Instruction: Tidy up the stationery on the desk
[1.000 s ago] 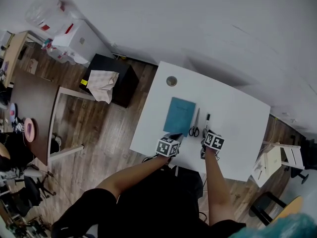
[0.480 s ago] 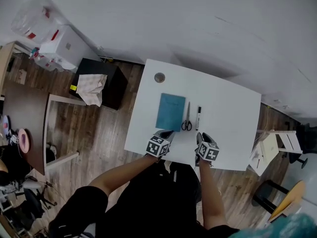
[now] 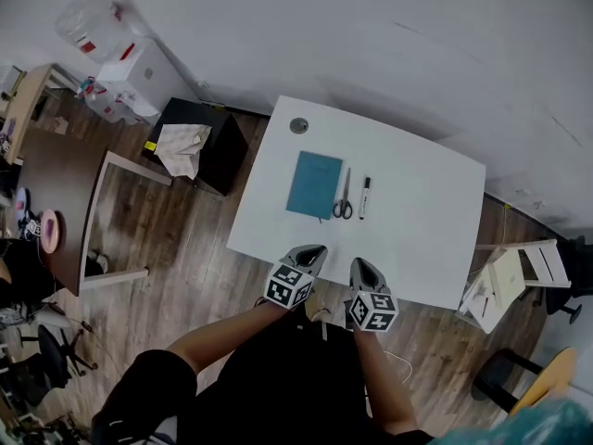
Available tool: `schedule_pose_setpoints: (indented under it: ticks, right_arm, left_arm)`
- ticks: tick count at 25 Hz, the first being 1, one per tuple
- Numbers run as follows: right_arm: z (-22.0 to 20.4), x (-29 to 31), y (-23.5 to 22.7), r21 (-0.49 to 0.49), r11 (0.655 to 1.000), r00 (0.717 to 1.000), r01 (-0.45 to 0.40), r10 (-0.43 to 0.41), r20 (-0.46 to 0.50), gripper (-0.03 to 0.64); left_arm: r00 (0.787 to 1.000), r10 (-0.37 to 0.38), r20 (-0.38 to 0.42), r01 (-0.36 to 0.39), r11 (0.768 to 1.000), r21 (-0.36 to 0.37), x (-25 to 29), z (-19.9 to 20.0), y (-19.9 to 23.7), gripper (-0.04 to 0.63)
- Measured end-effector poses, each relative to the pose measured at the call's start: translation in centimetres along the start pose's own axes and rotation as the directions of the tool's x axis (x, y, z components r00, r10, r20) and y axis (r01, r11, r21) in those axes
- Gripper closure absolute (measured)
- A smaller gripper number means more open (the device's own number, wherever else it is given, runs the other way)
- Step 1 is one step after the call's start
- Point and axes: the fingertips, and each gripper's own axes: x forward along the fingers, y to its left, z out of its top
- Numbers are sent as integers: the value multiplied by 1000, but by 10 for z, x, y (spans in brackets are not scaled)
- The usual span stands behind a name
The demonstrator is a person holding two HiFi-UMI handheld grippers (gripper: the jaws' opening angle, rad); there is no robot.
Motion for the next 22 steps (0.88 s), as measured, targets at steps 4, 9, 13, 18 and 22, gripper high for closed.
schedule_pose_setpoints:
  ticks: [4, 9, 13, 18, 22]
  right_arm:
    - [-6, -60, 19, -73, 996, 997, -59, 63, 49, 581]
    - [-9, -134, 22, -179, 982, 984, -55, 83, 155, 581]
    - [-9, -178, 37, -198, 979, 968, -47, 94, 234, 581]
    - [0, -222, 60, -216, 975, 944, -42, 109, 310, 581]
    - [9, -242, 69, -249, 969, 927, 5, 89, 365, 581]
  left_arm:
    - [996, 45, 78, -46, 999, 14, -29, -12, -61, 580]
    - [973, 126, 194, -134, 991, 28, -69, -14, -130, 581]
    - [949, 155, 275, -195, 973, 125, -99, -14, -172, 581]
    - [915, 141, 379, -213, 964, 157, -129, -4, -205, 581]
    - [904, 98, 415, -187, 966, 180, -138, 11, -223, 581]
